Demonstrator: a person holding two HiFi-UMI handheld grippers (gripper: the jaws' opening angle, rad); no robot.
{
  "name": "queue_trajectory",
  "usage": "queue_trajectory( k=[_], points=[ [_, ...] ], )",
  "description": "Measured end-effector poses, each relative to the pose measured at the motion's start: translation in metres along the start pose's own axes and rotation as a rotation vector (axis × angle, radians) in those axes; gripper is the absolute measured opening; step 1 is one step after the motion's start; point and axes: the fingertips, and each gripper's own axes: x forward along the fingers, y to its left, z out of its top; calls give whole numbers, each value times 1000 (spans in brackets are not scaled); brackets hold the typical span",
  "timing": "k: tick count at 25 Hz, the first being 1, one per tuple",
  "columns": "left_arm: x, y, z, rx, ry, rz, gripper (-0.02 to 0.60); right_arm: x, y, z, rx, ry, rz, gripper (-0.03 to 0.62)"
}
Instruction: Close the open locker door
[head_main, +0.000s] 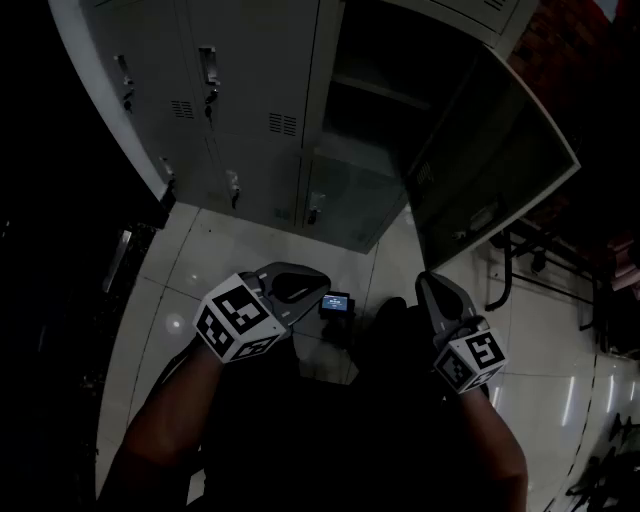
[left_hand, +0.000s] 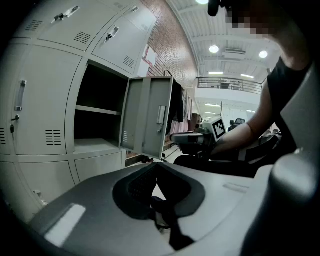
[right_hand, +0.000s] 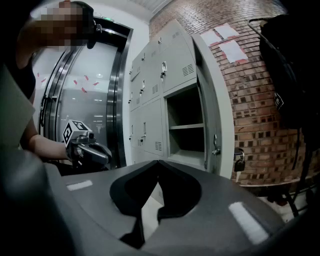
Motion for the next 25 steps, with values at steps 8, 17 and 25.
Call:
queue_trajectory(
  k=[8,17,25],
  points=[
    [2,-3,-2,0,8,-4,12,-14,-28,5,-19,0,-92,32],
    [3,-3,-3,4,18,-7,12,-31,-82,34,-37,-41,-218,105],
    [6,-4,-3,5,15,-7,12,-15,-99,60,-106,-54,-154,196]
  ],
)
